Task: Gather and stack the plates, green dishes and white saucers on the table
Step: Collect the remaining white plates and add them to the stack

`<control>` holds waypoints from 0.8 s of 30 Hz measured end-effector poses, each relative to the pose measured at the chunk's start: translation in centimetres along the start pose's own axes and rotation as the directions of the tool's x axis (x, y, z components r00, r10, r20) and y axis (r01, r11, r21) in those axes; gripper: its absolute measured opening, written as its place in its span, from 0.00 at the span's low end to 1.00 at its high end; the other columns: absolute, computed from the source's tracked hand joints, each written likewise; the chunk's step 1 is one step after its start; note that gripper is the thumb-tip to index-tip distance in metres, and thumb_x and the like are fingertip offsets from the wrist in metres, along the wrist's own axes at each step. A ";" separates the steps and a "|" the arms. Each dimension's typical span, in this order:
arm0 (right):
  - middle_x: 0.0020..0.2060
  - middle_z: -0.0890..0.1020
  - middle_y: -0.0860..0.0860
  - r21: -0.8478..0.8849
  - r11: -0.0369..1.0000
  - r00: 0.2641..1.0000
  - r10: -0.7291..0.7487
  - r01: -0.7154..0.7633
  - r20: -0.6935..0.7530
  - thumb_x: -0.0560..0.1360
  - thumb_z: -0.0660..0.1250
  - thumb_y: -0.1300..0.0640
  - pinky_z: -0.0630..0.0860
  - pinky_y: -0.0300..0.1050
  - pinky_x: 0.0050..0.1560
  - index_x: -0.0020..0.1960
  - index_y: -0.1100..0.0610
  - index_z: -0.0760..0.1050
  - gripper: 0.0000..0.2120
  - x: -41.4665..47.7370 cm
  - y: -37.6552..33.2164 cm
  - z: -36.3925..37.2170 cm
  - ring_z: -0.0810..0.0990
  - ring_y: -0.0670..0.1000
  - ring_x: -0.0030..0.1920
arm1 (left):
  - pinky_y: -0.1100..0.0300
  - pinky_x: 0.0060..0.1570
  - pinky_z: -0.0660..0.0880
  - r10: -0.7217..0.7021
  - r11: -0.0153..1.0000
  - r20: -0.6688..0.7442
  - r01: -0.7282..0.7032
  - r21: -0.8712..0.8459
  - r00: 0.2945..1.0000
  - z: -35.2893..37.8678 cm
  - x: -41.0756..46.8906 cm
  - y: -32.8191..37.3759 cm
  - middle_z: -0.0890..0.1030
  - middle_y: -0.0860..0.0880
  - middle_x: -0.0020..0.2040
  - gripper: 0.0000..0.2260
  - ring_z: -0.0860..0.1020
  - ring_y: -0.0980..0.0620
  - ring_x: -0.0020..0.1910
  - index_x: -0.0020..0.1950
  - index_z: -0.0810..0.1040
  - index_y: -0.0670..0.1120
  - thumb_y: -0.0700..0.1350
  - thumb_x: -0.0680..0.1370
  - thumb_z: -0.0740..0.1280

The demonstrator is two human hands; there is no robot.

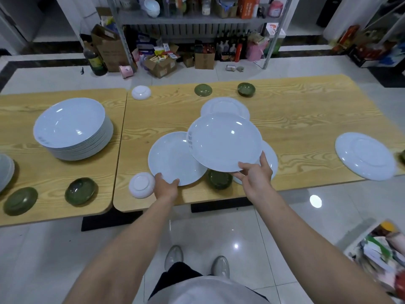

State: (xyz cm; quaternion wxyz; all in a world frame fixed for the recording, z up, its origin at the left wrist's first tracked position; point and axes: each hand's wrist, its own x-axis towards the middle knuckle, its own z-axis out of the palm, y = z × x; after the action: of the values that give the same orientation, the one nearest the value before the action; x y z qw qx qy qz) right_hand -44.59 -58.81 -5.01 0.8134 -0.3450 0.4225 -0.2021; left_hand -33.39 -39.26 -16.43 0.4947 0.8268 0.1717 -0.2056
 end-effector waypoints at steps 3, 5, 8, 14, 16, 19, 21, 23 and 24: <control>0.61 0.78 0.49 0.006 1.000 1.000 0.004 -0.004 -0.009 0.71 0.63 0.78 0.83 0.53 0.42 0.75 0.45 0.67 0.41 0.4 0.2 -0.1 0.80 0.60 0.57 | 0.51 0.61 0.75 -0.054 0.988 -0.030 0.049 -0.146 0.998 0.9 0.6 -0.2 0.71 0.44 0.70 0.28 0.75 0.40 0.64 0.73 0.64 0.46 0.40 0.76 0.71; 0.61 0.79 0.49 0.009 1.000 1.000 0.012 -0.012 -0.016 0.71 0.63 0.79 0.84 0.55 0.44 0.74 0.46 0.68 0.40 0.6 0.4 0.0 0.80 0.61 0.57 | 0.55 0.38 0.82 -0.141 0.937 -0.031 0.123 -0.326 0.990 1.4 0.6 0.1 0.71 0.45 0.66 0.24 0.78 0.38 0.57 0.68 0.66 0.49 0.34 0.76 0.68; 0.62 0.79 0.51 0.006 1.000 0.999 0.026 -0.026 -0.021 0.71 0.63 0.79 0.84 0.57 0.46 0.74 0.46 0.69 0.40 0.8 0.5 0.4 0.81 0.61 0.57 | 0.61 0.26 0.79 -0.180 0.854 -0.053 0.130 -0.504 0.982 1.7 0.3 0.1 0.70 0.46 0.63 0.26 0.77 0.40 0.56 0.67 0.66 0.51 0.28 0.76 0.64; 0.62 0.79 0.51 0.015 1.000 1.000 0.019 -0.019 0.006 0.71 0.63 0.79 0.84 0.56 0.44 0.75 0.45 0.68 0.40 0.9 0.2 1.2 0.81 0.60 0.57 | 0.54 0.33 0.82 -0.119 0.755 -0.062 0.050 -0.653 0.991 0.6 -0.7 0.8 0.72 0.54 0.60 0.38 0.76 0.46 0.57 0.74 0.59 0.59 0.25 0.74 0.63; 0.62 0.79 0.51 0.019 1.000 1.000 0.018 -0.018 0.020 0.72 0.64 0.78 0.84 0.58 0.46 0.75 0.45 0.68 0.40 0.7 0.0 1.4 0.81 0.60 0.57 | 0.54 0.34 0.82 -0.127 0.729 -0.052 0.058 -0.682 0.991 -0.1 -1.1 1.3 0.73 0.52 0.57 0.39 0.77 0.45 0.56 0.74 0.60 0.60 0.25 0.74 0.63; 0.62 0.80 0.50 0.037 0.999 0.998 0.016 -0.017 0.053 0.72 0.65 0.78 0.83 0.59 0.48 0.73 0.44 0.69 0.39 0.3 -0.1 1.8 0.82 0.59 0.57 | 0.53 0.35 0.82 -0.117 0.677 -0.010 0.072 -0.733 0.993 -1.3 -1.7 2.0 0.76 0.50 0.55 0.41 0.80 0.42 0.56 0.76 0.60 0.60 0.24 0.74 0.64; 0.61 0.81 0.50 0.051 0.998 0.997 0.020 -0.025 0.081 0.72 0.65 0.78 0.83 0.59 0.49 0.74 0.44 0.69 0.39 0.2 -0.1 2.3 0.82 0.58 0.56 | 0.56 0.33 0.81 -0.100 0.676 -0.012 0.059 -0.735 0.995 -2.3 -2.2 2.6 0.78 0.51 0.51 0.41 0.82 0.41 0.52 0.76 0.60 0.61 0.25 0.74 0.65; 0.61 0.82 0.50 0.058 0.998 0.994 0.021 -0.028 0.111 0.72 0.65 0.77 0.82 0.60 0.51 0.74 0.45 0.69 0.39 0.0 -0.2 3.0 0.83 0.58 0.56 | 0.56 0.34 0.82 -0.085 0.681 -0.035 0.032 -0.732 0.996 -3.3 -2.6 3.4 0.79 0.49 0.50 0.41 0.84 0.42 0.48 0.76 0.59 0.62 0.26 0.75 0.66; 0.60 0.83 0.50 0.057 0.998 0.992 0.023 -0.030 0.122 0.72 0.65 0.77 0.82 0.60 0.53 0.74 0.45 0.69 0.39 -0.1 -0.3 3.4 0.83 0.58 0.57 | 0.55 0.37 0.82 -0.075 0.680 -0.047 0.017 -0.733 0.996 -3.8 -2.8 3.7 0.79 0.49 0.49 0.41 0.85 0.44 0.45 0.77 0.59 0.62 0.26 0.75 0.66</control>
State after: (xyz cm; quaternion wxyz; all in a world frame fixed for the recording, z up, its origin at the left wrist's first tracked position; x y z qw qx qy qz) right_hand -41.86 -57.58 -3.38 0.8499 -0.3270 0.3709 -0.1821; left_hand -33.32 -37.82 -10.60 0.7717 0.5628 0.2781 -0.1019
